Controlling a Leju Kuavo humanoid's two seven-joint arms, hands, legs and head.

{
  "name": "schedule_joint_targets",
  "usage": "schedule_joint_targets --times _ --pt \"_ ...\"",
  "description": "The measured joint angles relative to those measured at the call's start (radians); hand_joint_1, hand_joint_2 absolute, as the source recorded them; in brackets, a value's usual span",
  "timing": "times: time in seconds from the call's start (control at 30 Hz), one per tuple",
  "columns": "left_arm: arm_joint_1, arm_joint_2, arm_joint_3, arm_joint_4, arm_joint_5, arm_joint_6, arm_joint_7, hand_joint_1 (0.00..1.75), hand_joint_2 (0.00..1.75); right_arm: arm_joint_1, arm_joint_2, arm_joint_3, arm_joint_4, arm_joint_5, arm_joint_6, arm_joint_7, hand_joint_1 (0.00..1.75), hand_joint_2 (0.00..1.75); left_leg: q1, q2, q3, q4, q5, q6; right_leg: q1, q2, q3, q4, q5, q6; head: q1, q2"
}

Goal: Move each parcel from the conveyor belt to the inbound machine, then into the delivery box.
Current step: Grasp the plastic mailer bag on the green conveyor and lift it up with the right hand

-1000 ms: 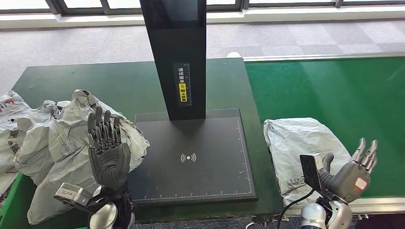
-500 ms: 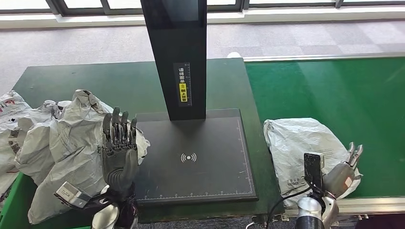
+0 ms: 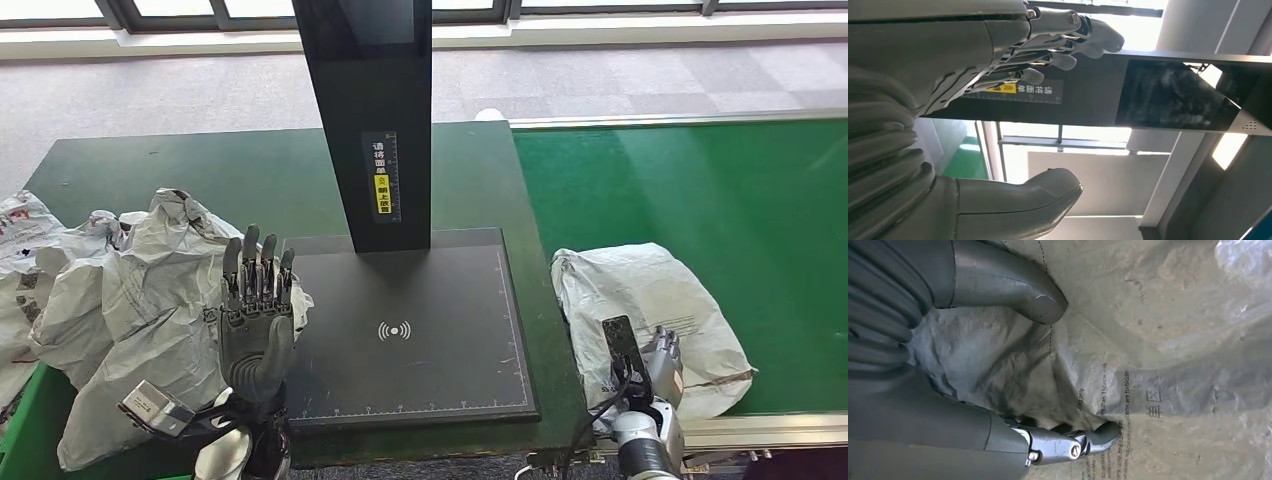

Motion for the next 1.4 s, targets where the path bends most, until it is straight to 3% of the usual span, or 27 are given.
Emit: schedule_joint_targets --times 0.4,0.53,0.77,1.13,1.23,1.4 --pt "-0.002 0.003 -0.009 0.008 -0.014 0.017 -0.001 0.0 1.75 -0.037 -0.024 0.0 0.096 0.054 0.037 0.073 0.0 1.75 0.0 0.0 0.001 0.0 0.0 0.0 0.0 0.0 0.001 0.0 0.0 0.0 0.0 0.0" --pt "-0.003 0.004 -0.017 0.01 -0.018 0.029 -0.001 0.0 1.75 -0.05 -0.027 0.002 0.109 0.107 0.084 0.162 1.75 1.75 0.0 0.0 0.004 0.0 0.0 0.0 0.0 0.0 0.004 -0.001 0.0 0.0 0.0 0.0" --pt "-0.006 0.006 -0.029 0.016 -0.021 0.055 -0.001 0.0 1.75 -0.071 -0.041 0.015 0.114 0.157 0.138 0.246 1.75 1.75 0.002 0.001 0.015 0.0 -0.003 0.003 0.001 0.001 0.016 -0.005 -0.003 0.003 0.0 0.0" --pt "-0.009 0.008 -0.045 0.024 -0.014 0.084 -0.001 0.0 1.75 -0.057 -0.047 0.015 0.113 0.119 0.036 0.159 1.75 1.75 0.001 0.001 0.016 0.002 -0.003 0.004 0.001 0.001 0.02 -0.006 -0.001 0.005 0.0 0.0" --pt "-0.009 0.009 -0.047 0.025 -0.007 0.084 -0.001 0.0 1.75 -0.051 -0.044 0.015 0.11 0.085 -0.001 0.088 1.75 1.75 0.002 0.0 0.014 0.002 -0.003 0.004 0.001 0.0 0.019 -0.006 -0.001 0.005 0.0 0.0" --pt "-0.008 0.009 -0.047 0.025 -0.005 0.079 -0.001 0.0 1.75 -0.023 -0.016 0.015 0.065 -0.046 -0.05 -0.16 1.75 1.75 0.002 0.001 0.009 0.002 -0.003 0.004 0.001 0.0 0.013 -0.005 -0.001 0.004 0.0 0.0"
